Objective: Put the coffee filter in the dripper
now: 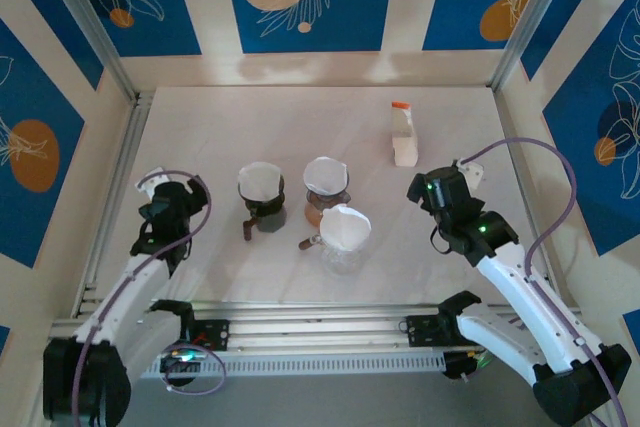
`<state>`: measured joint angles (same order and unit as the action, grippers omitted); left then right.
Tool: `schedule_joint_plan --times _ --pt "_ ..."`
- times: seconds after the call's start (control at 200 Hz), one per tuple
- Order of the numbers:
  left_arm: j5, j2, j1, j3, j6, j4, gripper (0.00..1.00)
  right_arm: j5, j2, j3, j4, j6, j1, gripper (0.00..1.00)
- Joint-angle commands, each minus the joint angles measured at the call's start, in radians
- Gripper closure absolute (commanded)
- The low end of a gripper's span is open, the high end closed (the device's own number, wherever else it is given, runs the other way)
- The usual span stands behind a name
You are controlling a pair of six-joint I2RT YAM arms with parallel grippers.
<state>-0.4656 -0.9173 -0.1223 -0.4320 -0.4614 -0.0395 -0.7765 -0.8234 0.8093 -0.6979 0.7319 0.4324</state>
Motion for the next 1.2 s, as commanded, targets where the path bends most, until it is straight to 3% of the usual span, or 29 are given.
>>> schedule_joint_plan --times 0.0,0.21,0.42,0.54,0.6,0.85,1.005,1.065,1.196 --pt "-0.042 -0.101 0.011 0.023 0.168 -0.19 0.0 0.008 -0.011 -0.006 0.033 -0.023 -0.009 0.01" --pt "-0.092 -0.275 0.012 0.003 0.323 -0.389 0.0 0.042 -0.029 -0.009 0.051 -0.055 -0.014 0.01" --pt "-0.085 -0.462 0.012 0.063 0.392 -0.714 0.0 0.069 -0.01 -0.048 0.118 -0.101 -0.016 0.01" --pt "-0.018 -0.543 0.028 0.08 0.39 -0.842 0.0 0.112 0.026 -0.104 0.213 -0.161 -0.018 0.01" --pt "-0.004 -0.542 0.028 0.042 0.379 -0.751 0.0 0.115 0.039 -0.131 0.261 -0.188 -0.02 0.01" --pt "0.064 -0.559 0.028 0.049 0.409 -0.796 0.0 -0.027 0.007 -0.101 0.212 -0.054 -0.038 0.01" --pt "0.103 -0.582 0.032 0.007 0.427 -0.742 0.0 0.021 -0.017 -0.08 0.222 -0.042 -0.092 0.02" --pt "0.124 -0.592 0.029 -0.007 0.439 -0.73 0.0 0.083 -0.026 -0.089 0.282 -0.115 -0.113 0.07" --pt "0.158 -0.595 0.03 -0.003 0.446 -0.74 0.0 0.149 -0.031 -0.121 0.395 -0.236 -0.139 0.05"
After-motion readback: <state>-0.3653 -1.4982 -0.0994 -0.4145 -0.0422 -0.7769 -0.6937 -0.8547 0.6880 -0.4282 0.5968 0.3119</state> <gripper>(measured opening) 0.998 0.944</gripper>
